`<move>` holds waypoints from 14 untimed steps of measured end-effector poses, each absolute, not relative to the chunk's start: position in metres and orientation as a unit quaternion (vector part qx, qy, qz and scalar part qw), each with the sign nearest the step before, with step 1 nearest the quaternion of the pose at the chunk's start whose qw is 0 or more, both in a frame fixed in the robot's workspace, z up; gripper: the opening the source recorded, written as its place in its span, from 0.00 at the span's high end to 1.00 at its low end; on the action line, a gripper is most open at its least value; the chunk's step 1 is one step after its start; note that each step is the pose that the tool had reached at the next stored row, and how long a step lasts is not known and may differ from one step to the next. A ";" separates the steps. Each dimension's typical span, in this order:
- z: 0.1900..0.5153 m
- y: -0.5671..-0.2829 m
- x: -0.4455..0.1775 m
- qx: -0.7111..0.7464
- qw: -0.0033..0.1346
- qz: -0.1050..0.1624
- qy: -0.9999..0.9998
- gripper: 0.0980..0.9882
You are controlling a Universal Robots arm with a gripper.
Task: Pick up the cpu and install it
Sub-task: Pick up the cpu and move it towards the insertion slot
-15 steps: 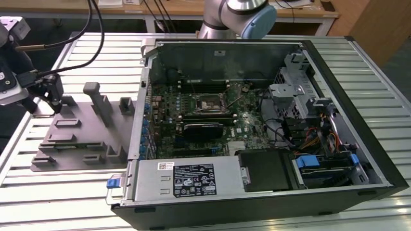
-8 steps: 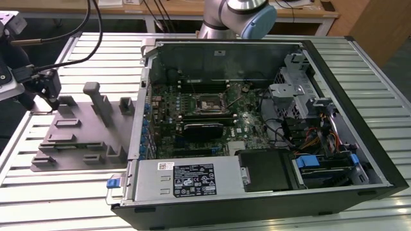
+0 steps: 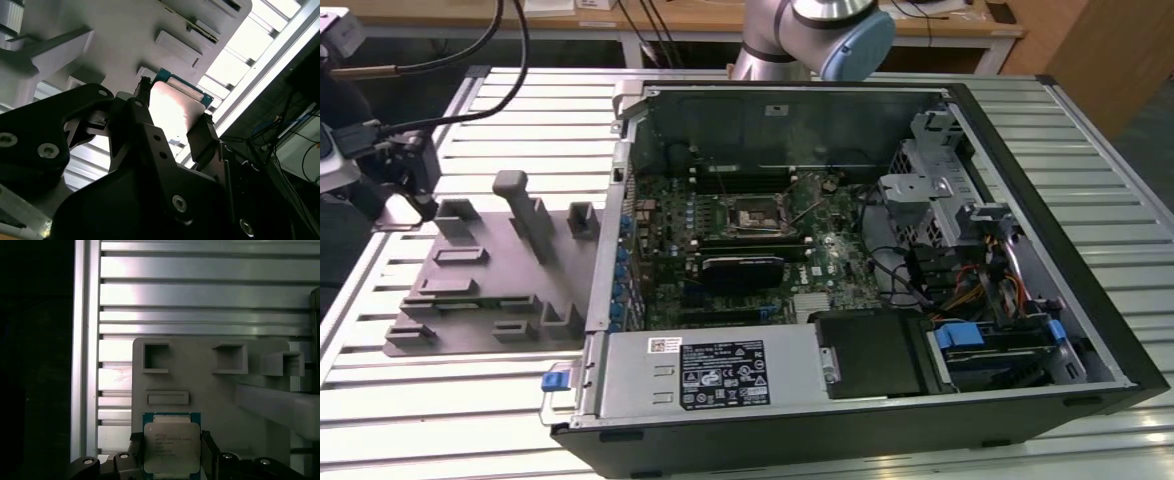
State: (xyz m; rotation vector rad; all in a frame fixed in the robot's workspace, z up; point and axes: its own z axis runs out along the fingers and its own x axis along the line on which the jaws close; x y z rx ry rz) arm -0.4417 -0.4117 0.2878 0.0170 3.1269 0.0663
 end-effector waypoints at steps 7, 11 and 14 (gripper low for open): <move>0.300 -0.412 -0.442 0.005 0.007 0.021 1.000 0.50; 0.307 -0.412 -0.442 0.005 0.007 0.021 1.000 0.50; 0.311 -0.411 -0.442 0.005 0.007 0.021 1.000 0.50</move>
